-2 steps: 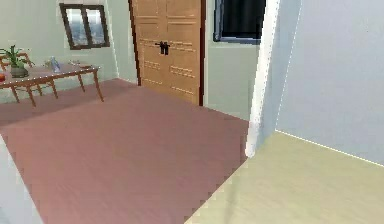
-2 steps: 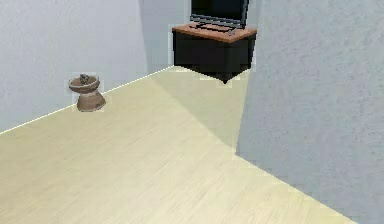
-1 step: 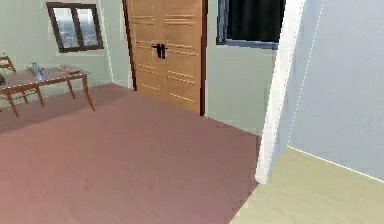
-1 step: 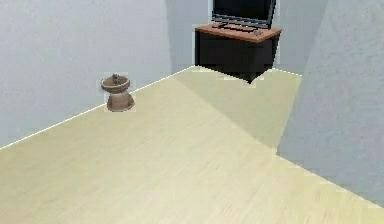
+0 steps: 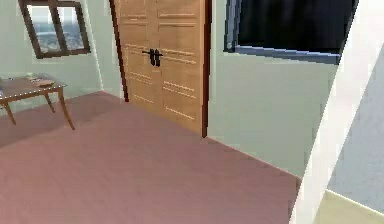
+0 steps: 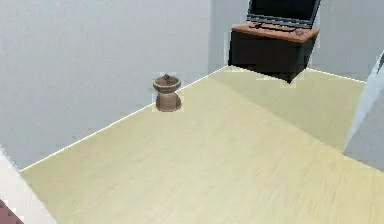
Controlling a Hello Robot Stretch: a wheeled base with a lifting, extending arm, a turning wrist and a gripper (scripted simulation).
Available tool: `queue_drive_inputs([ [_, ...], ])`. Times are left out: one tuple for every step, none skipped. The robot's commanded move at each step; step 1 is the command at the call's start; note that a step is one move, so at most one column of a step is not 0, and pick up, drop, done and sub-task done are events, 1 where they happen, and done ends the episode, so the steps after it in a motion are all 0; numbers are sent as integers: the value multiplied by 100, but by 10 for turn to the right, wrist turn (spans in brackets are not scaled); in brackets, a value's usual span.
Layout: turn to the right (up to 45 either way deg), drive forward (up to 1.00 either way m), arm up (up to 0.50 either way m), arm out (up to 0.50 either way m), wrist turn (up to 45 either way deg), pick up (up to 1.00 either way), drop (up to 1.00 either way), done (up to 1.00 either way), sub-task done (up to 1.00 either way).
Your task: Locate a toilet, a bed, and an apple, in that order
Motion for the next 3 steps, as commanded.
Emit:
queue_drive_inputs([
  [-450,0,0,0,0,0,0,0,0],
  [-60,0,0,0,0,0,0,0,0],
  [0,30,0,0,0,0,0,0,0],
])
